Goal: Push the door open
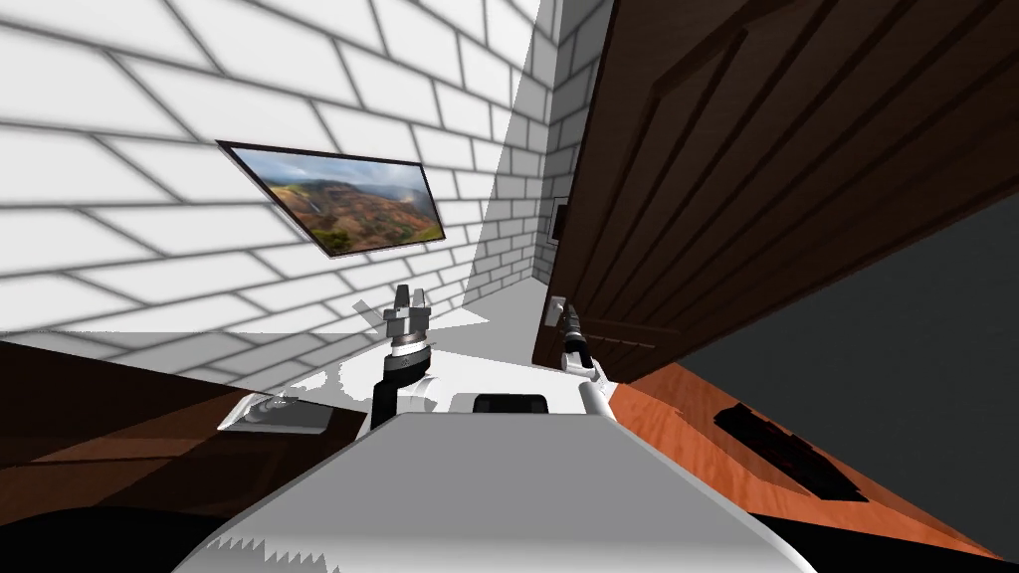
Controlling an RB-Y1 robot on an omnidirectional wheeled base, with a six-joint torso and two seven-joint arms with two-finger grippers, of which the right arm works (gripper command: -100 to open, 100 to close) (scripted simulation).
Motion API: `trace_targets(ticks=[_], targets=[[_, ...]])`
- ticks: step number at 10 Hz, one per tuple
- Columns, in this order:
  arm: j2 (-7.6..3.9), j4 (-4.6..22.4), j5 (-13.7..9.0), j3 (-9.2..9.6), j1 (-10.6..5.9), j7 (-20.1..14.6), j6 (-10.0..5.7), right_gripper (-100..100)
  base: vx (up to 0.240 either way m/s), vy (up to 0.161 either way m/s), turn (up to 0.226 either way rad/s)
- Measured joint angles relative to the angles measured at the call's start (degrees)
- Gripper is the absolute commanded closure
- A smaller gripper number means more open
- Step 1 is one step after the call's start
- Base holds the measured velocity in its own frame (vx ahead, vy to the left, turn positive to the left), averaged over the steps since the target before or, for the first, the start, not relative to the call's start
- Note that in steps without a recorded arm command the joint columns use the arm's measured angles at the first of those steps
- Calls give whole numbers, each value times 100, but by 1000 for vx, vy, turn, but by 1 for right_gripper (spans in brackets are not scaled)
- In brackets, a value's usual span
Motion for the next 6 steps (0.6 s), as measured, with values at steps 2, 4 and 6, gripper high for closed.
trace_targets(ticks=[2,4,6], targets=[[125,39,-8,-27,-22,-4,-36,-100,179,38,22],[218,67,-12,-35,-33,-10,-65,100,22,10,-2],[215,70,-12,-31,-30,-11,-55,100,-20,-5,10]])
